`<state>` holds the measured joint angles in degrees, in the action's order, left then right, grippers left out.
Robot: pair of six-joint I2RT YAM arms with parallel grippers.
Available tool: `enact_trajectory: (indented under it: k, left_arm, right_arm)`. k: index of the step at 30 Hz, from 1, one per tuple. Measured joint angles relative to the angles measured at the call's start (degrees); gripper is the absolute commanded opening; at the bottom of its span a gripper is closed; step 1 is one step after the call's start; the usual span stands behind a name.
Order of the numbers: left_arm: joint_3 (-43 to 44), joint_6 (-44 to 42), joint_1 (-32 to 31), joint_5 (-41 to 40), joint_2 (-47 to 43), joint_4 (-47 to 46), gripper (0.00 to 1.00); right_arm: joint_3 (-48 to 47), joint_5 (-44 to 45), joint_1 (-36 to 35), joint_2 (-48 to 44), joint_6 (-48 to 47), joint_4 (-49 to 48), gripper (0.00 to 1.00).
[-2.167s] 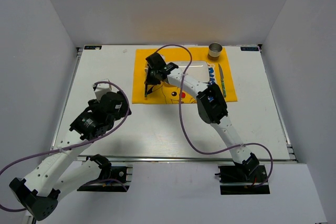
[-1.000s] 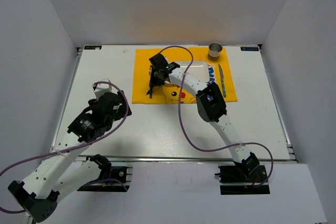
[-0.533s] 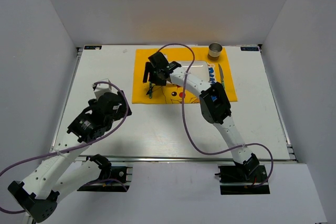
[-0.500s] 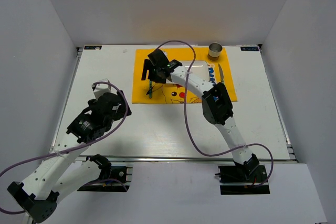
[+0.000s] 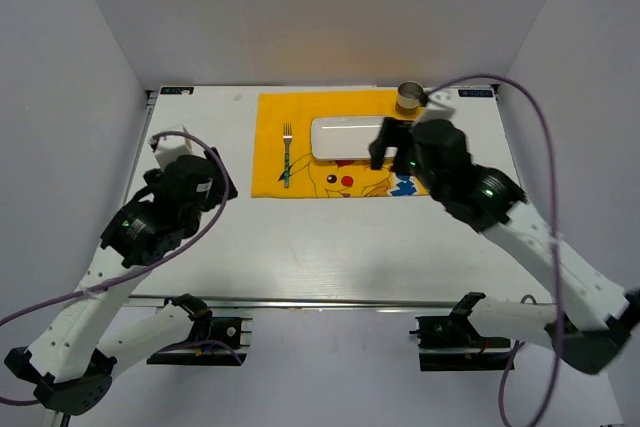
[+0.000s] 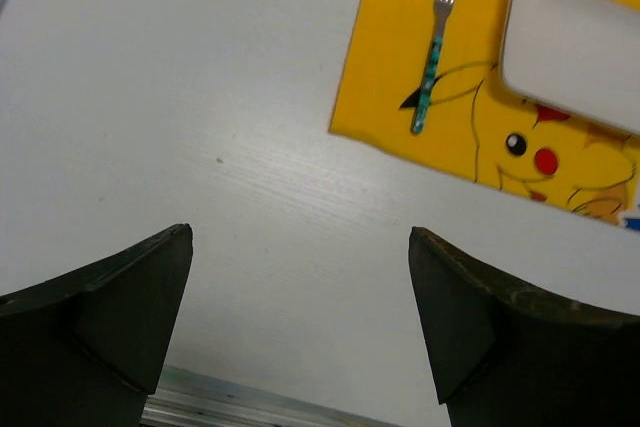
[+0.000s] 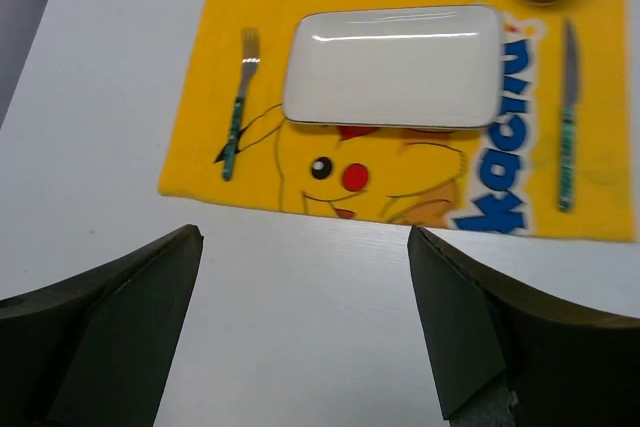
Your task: Set the dinner table for one person
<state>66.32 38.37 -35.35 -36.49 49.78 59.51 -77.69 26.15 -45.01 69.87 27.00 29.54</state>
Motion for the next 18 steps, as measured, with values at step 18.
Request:
enact_trajectory:
  k: [18]
  left_arm:
    - [15.06, -4.11, 0.00, -5.51, -6.99, 10.84, 0.98]
  right_arm:
    - [2.78, 14.73, 0.04, -34.75, 1.57, 37.55, 0.89]
